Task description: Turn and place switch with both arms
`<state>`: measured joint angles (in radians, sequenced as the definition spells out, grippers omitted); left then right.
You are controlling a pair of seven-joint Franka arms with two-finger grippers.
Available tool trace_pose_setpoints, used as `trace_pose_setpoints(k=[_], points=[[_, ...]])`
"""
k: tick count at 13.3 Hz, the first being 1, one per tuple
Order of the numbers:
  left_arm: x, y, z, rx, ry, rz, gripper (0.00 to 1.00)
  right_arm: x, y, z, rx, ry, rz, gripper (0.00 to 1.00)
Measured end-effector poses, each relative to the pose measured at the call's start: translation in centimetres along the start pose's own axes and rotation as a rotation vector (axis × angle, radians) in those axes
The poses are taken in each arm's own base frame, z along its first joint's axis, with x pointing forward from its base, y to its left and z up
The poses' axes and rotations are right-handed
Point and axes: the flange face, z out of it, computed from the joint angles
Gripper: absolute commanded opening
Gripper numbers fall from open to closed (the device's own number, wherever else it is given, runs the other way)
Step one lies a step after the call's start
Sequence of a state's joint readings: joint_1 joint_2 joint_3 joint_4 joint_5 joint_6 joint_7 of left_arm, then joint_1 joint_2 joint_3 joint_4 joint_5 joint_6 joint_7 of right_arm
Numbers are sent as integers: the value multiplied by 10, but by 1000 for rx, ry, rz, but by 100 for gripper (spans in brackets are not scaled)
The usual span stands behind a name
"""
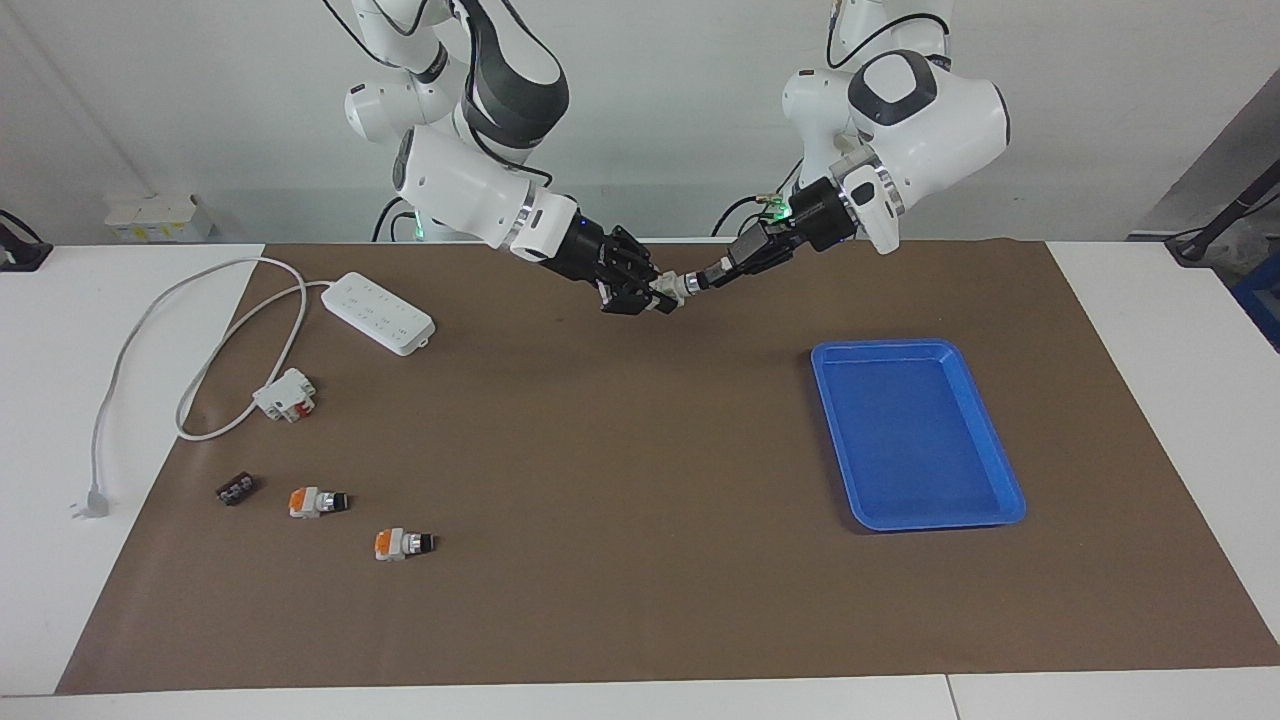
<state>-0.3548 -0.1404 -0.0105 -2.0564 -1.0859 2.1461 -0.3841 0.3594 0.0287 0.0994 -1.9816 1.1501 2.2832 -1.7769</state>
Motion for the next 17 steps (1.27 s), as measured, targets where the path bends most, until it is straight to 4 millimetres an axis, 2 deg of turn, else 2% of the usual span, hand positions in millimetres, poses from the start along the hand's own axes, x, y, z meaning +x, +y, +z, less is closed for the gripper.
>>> trace_pose_setpoints(k=[10,17], points=[[-6,3,7,3,0,13,23,0,0,0,1,0,6,0],[-6,3,7,2,3,15,8,-1,0,0,-3,-1,8,0]])
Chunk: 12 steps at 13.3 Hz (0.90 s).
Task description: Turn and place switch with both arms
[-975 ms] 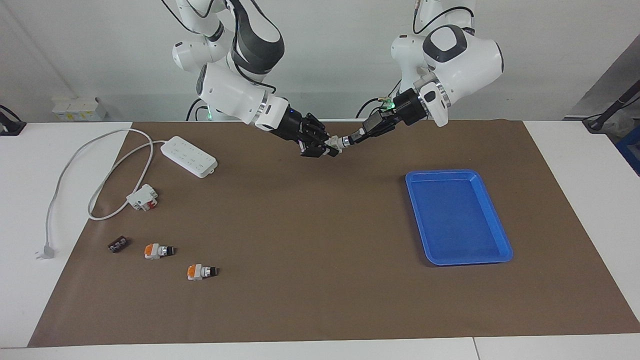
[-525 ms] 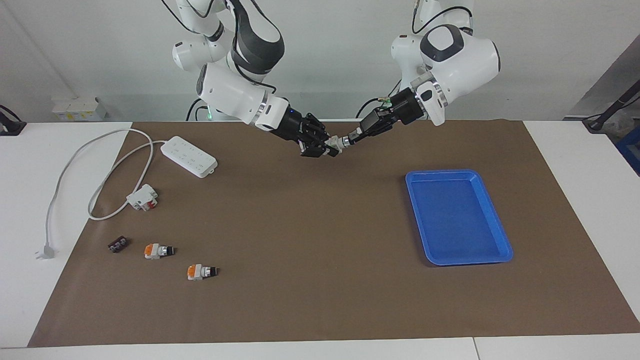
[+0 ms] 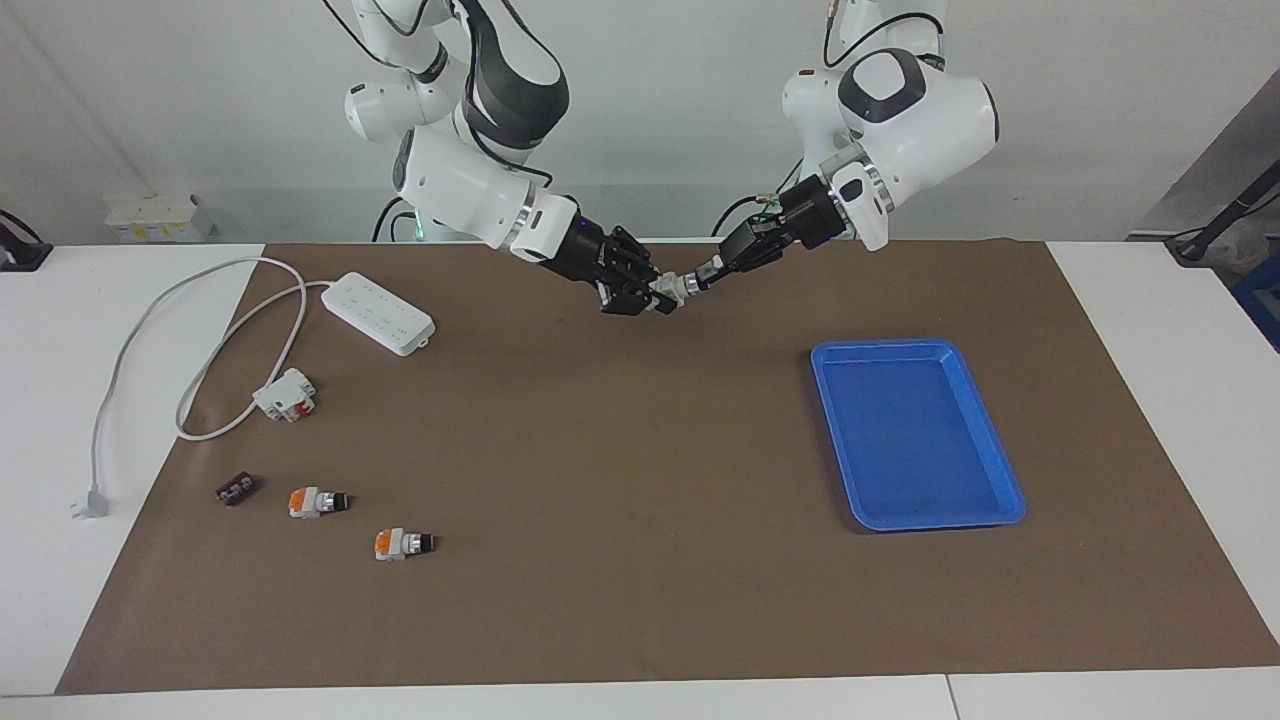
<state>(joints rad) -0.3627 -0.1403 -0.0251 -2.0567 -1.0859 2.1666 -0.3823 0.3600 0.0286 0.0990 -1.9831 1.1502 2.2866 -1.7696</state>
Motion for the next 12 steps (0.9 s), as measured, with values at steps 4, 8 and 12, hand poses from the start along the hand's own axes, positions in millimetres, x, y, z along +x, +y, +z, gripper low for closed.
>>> trace_pose_setpoints(k=[4,8,12], points=[[1,0,0,-1,5,-2,0,0,1,0,-8,-2,0,0],[2,0,2,-1,11,-2,0,-1,1,0,-11,-4,2,0],[2,-1,3,-1,11,-5,0,-2,1,0,-12,-4,2,0]])
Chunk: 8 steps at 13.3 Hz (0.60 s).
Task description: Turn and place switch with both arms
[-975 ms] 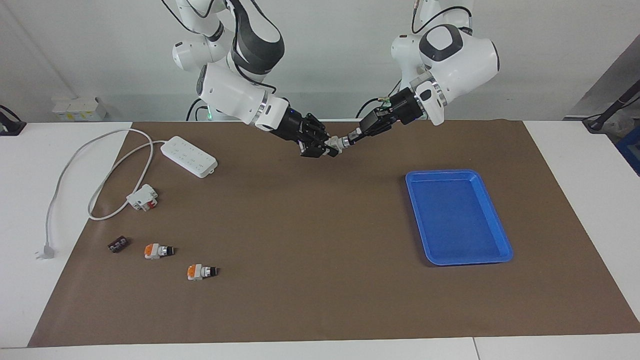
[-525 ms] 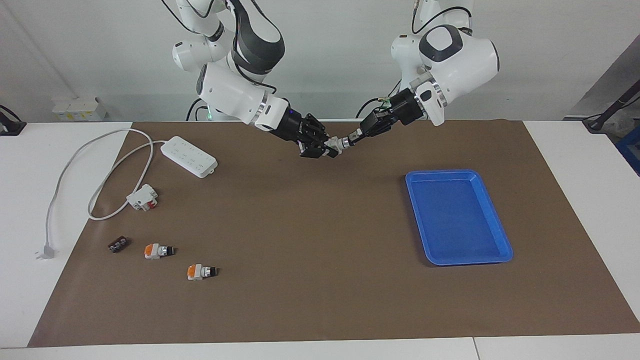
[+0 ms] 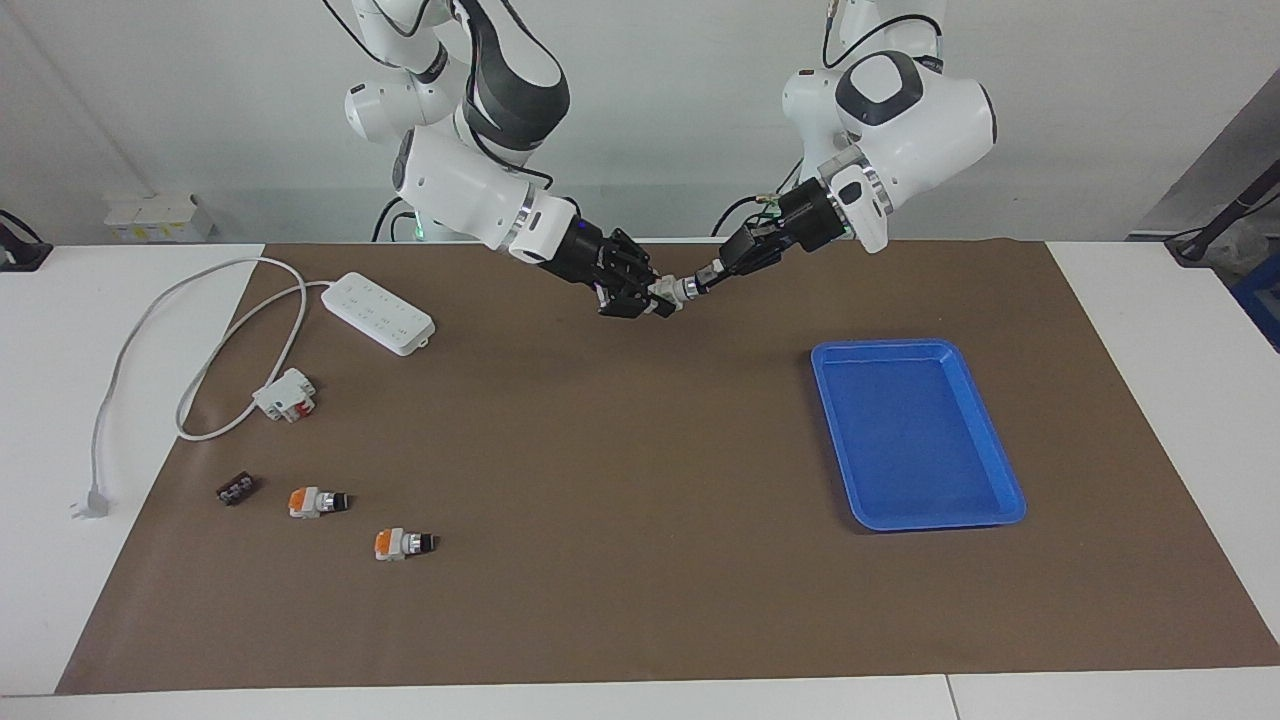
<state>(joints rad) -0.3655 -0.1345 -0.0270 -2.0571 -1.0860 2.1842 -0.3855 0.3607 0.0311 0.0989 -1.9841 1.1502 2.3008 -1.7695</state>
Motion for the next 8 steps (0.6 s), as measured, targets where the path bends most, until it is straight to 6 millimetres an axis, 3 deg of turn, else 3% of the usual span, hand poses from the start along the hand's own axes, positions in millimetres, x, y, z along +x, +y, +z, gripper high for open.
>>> trace_pose_setpoints(k=[4,8], points=[[0,-1,1,3,-1,-35,0,-1,-1,1,2,-2,2,0],[1,-1,1,2,0,-176,0,-2,-1,1,0,-2,2,0]])
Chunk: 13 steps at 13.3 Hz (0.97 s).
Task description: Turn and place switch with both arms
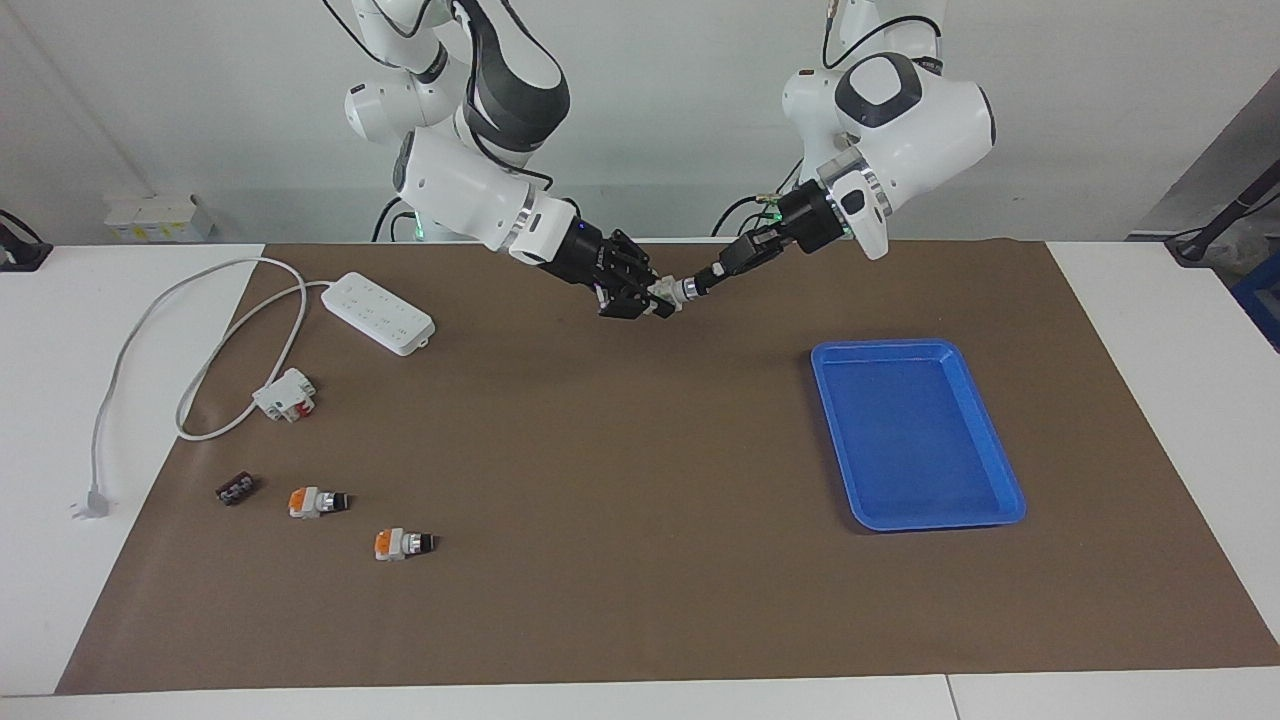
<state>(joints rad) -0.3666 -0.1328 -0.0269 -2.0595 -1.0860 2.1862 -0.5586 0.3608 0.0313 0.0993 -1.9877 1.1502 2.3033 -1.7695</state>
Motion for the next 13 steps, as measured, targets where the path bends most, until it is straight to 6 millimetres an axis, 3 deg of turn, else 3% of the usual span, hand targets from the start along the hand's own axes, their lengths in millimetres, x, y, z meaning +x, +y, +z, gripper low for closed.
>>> trace_pose_setpoints(k=[4,13], points=[[1,0,-1,-3,4,-121,0,1,0,0,-7,-2,-2,0],[0,5,-2,-44,37,-591,0,5,5,-3,-51,-6,-8,0]])
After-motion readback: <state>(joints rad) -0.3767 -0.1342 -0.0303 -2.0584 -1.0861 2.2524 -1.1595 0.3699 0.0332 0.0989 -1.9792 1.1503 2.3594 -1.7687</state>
